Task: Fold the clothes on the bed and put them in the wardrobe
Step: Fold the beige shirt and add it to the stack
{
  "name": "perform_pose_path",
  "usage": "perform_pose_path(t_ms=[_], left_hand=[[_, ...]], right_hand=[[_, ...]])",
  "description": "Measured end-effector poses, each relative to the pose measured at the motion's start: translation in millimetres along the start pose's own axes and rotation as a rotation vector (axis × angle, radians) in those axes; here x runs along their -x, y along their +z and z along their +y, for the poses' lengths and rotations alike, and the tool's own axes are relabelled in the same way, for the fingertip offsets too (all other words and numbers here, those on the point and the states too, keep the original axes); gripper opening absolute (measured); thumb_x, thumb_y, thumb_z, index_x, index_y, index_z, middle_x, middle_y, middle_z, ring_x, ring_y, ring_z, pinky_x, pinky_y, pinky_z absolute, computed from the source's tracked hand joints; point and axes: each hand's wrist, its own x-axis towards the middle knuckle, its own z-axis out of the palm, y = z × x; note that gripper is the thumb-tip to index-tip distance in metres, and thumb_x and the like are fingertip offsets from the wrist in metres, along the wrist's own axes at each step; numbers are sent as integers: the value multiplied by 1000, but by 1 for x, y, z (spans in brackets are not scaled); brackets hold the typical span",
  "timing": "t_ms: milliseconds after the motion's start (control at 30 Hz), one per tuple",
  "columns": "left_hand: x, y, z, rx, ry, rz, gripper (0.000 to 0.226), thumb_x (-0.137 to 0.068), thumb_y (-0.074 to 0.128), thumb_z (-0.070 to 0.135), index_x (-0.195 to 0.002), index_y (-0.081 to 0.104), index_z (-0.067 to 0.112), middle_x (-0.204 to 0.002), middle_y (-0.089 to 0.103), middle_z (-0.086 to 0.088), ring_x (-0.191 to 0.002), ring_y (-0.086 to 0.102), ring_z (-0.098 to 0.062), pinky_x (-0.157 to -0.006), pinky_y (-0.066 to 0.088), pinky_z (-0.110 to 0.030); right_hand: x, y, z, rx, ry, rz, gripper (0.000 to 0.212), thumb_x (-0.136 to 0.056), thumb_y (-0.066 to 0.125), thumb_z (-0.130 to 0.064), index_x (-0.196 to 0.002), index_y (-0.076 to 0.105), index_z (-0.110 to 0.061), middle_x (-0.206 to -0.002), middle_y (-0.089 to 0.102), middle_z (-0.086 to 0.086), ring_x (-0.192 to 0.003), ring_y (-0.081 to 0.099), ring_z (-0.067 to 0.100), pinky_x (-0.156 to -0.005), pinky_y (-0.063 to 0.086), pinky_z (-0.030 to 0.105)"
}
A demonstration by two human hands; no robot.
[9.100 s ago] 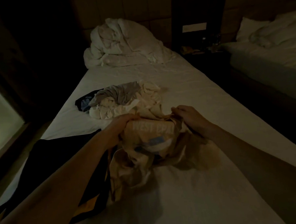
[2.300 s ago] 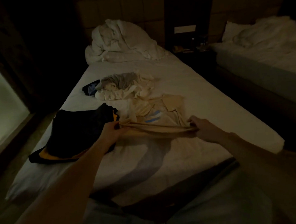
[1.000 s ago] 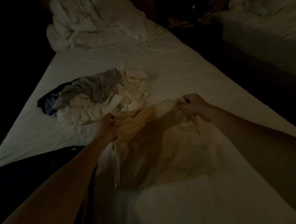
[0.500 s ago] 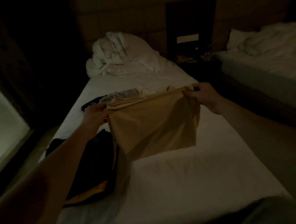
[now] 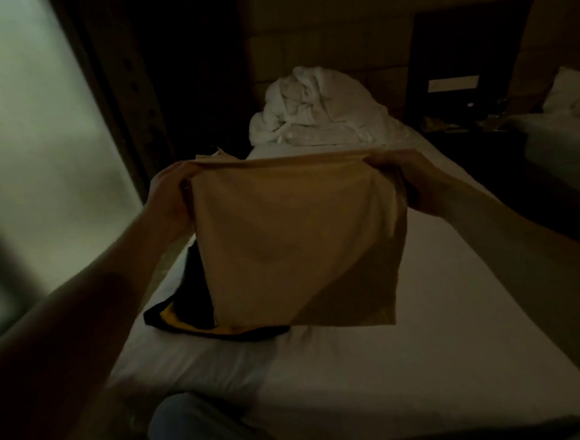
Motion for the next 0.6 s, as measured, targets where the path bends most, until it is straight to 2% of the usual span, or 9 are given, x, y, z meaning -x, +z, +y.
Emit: perform_pose_path(t_ms=[67, 133, 200, 267, 333, 400, 433, 533, 600], left_hand=[[-12, -26, 1, -43, -29, -4, 39, -94, 57, 27, -124, 61, 3, -124, 60, -18, -112, 60, -31, -101, 48, -41], [-27, -54, -4, -74, -45, 41, 44, -79, 71, 31, -115, 68, 5, -121, 65, -15, -115, 61, -31, -103, 47, -46], [-41, -77, -14, -93, -71, 138, 36, -69, 78, 26, -100, 74, 8, -104, 73, -13, -105, 67, -30, -93, 53, -41], [-56, -93, -30, -148, -100, 218, 12, -75, 77, 19, -86, 76, 14, -88, 74, -10, -96, 68, -30, -86, 56, -38], [-76, -105, -52, -214, -151, 239, 15, -80, 75, 19, -93, 74, 11, -86, 70, -9, -85, 68, -27, -75, 58, -31], [-100, -117, -81, -300, -190, 235, 16, -85, 71, 20, -99, 69, 11, -83, 66, -7, -69, 67, -16, -56, 54, -20], [-113, -123, -98, -327, -212, 217, 13, -86, 71, 20, -97, 68, 12, -86, 66, -10, -67, 67, -15, -55, 54, -21], [-150, -134, -147, -362, -278, 153, 10, -84, 72, 18, -94, 71, 18, -102, 69, -15, -89, 67, -27, -78, 55, -37], [-174, -136, -176, -374, -309, 169, 11, -84, 71, 10, -90, 71, 19, -101, 68, -14, -88, 64, -26, -77, 53, -35]], right_hand=[[-15, 27, 7, -34, 27, -26, 31, -87, 66, -24, -113, 67, -7, -113, 71, 10, -103, 69, 24, -89, 54, 37], [-35, 54, 20, -44, 63, -45, 29, -88, 66, -22, -112, 68, -6, -110, 71, 11, -100, 69, 24, -87, 55, 36], [-59, 79, 40, -42, 117, -65, 26, -88, 65, -19, -110, 69, -6, -103, 72, 10, -91, 71, 22, -75, 57, 31], [-86, 101, 66, -3, 189, -69, 29, -87, 68, -18, -112, 67, -2, -101, 69, 12, -85, 67, 24, -67, 53, 31], [-116, 119, 93, 65, 247, -66, 25, -86, 70, -18, -105, 65, -3, -93, 65, 12, -77, 63, 22, -60, 49, 31], [-148, 130, 120, 111, 290, -80, 18, -87, 71, -21, -98, 63, -9, -82, 61, 10, -67, 59, 19, -54, 47, 28], [-166, 133, 134, 145, 307, -81, 18, -87, 71, -23, -95, 61, -11, -79, 58, 9, -64, 57, 18, -52, 45, 27], [-216, 137, 172, 299, 318, -82, 20, -89, 69, -26, -80, 57, -13, -68, 52, 5, -57, 50, 15, -47, 38, 23], [-243, 136, 195, 408, 315, -88, 31, -91, 66, -26, -68, 48, -17, -65, 44, 4, -56, 43, 15, -49, 31, 24]])
